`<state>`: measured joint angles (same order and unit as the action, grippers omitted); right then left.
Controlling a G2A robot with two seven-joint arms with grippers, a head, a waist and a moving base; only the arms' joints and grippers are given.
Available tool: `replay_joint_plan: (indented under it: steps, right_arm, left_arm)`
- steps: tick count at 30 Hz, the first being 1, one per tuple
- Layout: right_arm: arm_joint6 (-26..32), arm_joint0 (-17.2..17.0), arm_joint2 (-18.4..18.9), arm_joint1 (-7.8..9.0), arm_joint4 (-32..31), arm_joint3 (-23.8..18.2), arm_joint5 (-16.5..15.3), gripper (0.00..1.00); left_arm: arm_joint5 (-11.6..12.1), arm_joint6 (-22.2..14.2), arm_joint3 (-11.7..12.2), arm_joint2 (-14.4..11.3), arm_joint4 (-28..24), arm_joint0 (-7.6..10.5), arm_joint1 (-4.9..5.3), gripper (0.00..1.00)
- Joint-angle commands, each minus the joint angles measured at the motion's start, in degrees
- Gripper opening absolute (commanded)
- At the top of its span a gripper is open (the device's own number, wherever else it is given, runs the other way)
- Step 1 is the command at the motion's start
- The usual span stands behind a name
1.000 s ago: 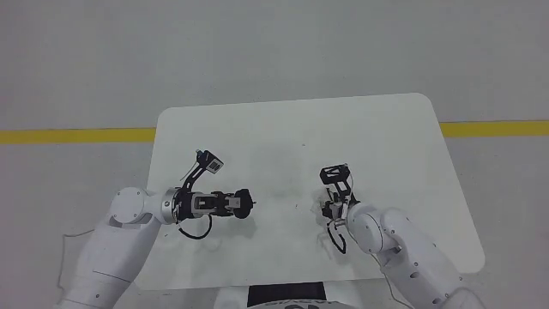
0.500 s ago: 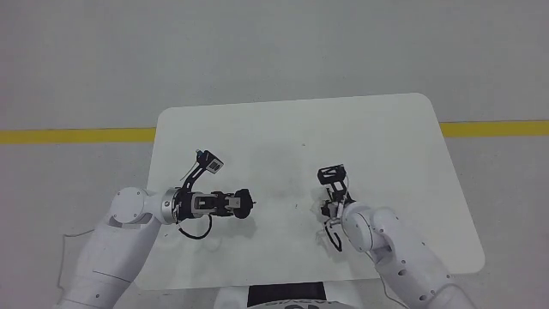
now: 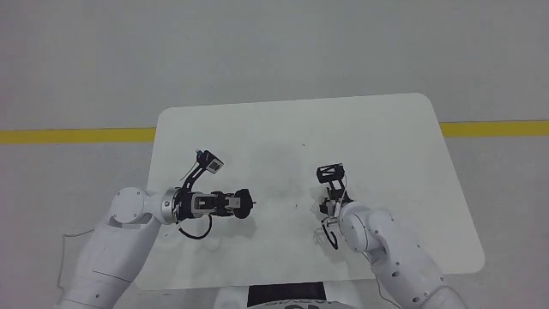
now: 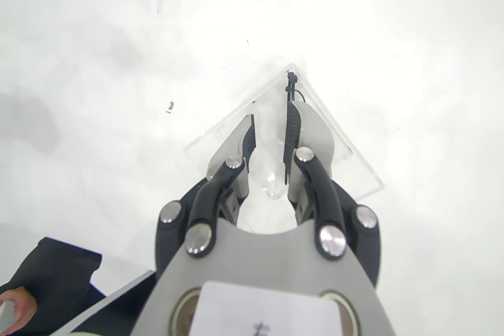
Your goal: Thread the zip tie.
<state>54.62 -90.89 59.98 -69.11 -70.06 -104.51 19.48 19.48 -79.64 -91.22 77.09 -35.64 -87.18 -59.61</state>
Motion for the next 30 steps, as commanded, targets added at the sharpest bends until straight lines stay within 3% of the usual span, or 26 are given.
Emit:
replay_joint_plan:
  steps: [1,8,14,30]
  right_arm:
    - [0.2,-0.3,0.2,-0.20,-0.9,0.0,0.0,0.17]
    - [1.3,-0.3,0.5,-1.25,-2.8,1.2,0.0,0.18]
    - [2.3,0.1,0.2,-1.99,-3.7,1.7,0.0,0.00]
    - [2.3,-1.7,1.0,-2.29,-5.0,-1.2,-0.8,0.00]
  left_arm:
    - [0.0,0.0,0.0,0.0,0.0,0.00,0.00,0.00]
    - [0.0,0.0,0.0,0.0,0.0,0.00,0.00,0.00]
    - [0.0,0.0,0.0,0.0,0.0,0.00,0.00,0.00]
    - [0.0,0.0,0.0,0.0,0.0,0.00,0.00,0.00]
